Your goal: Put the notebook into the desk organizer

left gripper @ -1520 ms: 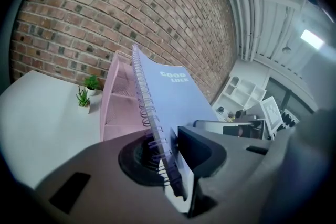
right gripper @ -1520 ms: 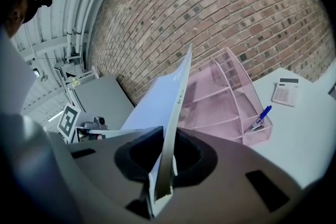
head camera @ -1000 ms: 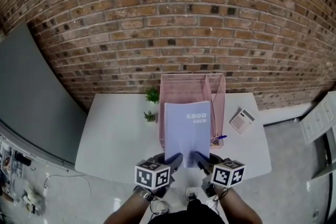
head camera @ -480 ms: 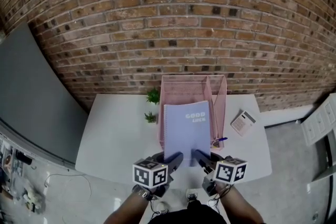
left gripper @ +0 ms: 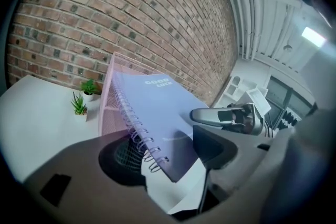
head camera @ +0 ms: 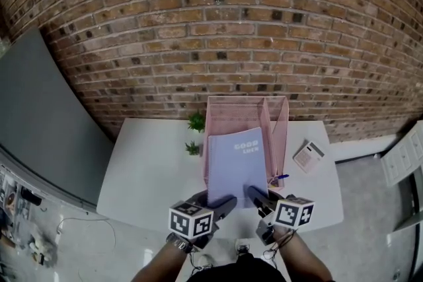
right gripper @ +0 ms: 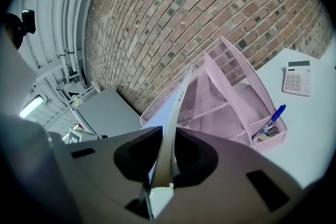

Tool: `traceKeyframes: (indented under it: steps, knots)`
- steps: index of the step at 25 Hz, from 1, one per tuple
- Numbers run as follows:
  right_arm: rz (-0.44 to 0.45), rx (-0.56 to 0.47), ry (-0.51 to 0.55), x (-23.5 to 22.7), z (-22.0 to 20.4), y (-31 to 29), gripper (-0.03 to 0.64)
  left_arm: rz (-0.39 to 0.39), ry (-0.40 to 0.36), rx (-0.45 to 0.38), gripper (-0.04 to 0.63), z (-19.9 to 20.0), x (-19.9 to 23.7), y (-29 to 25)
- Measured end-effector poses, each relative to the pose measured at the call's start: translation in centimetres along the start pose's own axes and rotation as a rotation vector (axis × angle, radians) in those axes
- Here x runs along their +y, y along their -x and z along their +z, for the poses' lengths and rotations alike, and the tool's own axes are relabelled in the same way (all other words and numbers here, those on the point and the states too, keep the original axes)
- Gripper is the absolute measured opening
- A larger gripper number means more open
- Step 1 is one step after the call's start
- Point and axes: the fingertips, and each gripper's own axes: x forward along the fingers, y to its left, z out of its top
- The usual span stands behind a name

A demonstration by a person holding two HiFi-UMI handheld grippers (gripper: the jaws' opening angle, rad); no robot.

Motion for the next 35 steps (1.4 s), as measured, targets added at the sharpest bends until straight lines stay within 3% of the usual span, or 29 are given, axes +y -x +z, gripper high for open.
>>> traceKeyframes:
  steps: [10,15,25,31,35]
  knots:
    - [-0.006,-0.038,-0.114,-0.5,0.5,-0.2,0.058,0.0,-0.01,-0.023,0.278,-0.2,0.2,1.5]
    - [-0.015,-0.063,-0.102,-0.4,0.9,-0.5,0.058,0.034,-0.023,-0.037,0.278,-0.3,0.9,2.8]
    - [-0.04,-0.095,-0.127,-0.6,1.4,-1.1,0.063,0.162,-0.232,-0.047,0.278,-0.6,0.8,4.3]
    - [-0.074,-0.083,-0.131,-1.0,0.9,-1.2,0.078,0.236,-0.28,-0.056,0.278,-0.6,1.3,4.1]
    - [-0.075,-0.038,-0.031,-0.9,0.8,-1.5,0.119,0.264,-0.283,-0.063,0.278,-0.4,1.6,3.8]
